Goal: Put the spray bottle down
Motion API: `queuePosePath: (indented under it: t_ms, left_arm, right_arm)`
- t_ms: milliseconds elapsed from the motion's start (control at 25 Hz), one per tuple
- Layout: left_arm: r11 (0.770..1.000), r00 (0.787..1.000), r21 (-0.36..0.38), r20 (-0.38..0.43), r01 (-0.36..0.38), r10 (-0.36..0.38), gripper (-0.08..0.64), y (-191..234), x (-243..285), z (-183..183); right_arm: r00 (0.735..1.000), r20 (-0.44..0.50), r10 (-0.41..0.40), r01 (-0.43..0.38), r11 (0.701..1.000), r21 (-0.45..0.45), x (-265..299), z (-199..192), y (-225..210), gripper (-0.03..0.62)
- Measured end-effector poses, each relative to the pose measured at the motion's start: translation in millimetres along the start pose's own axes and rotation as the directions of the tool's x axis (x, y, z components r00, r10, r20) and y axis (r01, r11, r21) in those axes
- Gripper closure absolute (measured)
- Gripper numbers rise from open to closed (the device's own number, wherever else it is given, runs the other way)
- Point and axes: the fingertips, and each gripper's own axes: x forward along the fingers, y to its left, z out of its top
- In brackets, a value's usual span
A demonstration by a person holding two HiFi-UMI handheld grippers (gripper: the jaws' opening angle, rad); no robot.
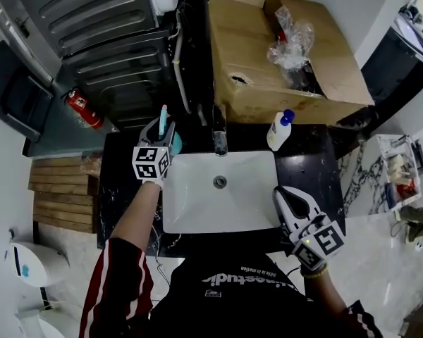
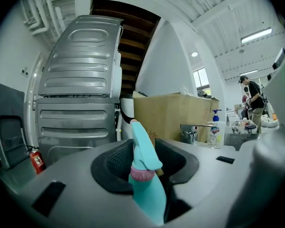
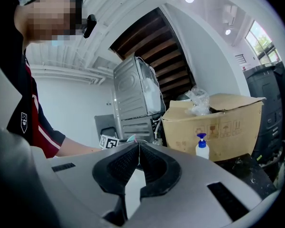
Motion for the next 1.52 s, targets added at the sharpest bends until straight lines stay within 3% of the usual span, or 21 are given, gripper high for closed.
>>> queuePosePath:
  t_ms: [440,960,1200,1520]
  left_arm:
    - [1.0,1.0,-0.003,-0.012,0.003,-0.003,0.403,3,-10,-3]
    - [0.998,0.999,-0.037,-0.007,-0.043,0.043,0.403,13,-31,-2]
    - [0.993,0.994,-0.076,0.067,-0.086,0.091,0.402,18,-72,23]
    - [0.998,0.985,-0.003,0.163,-0.059,0.058,0.43,-22,-127,100]
  right_arm:
    - [0.999,-0.002,0.037,-0.037,0.999,-0.018,7,6,7,0.552]
    - [0.999,0.0,0.055,-0.055,0.998,-0.019,4,6,6,0.552]
    - [0.995,0.04,0.087,-0.088,0.996,0.007,11,16,10,0.552]
    - [0.992,0.041,0.116,-0.114,0.993,-0.035,24,25,17,0.552]
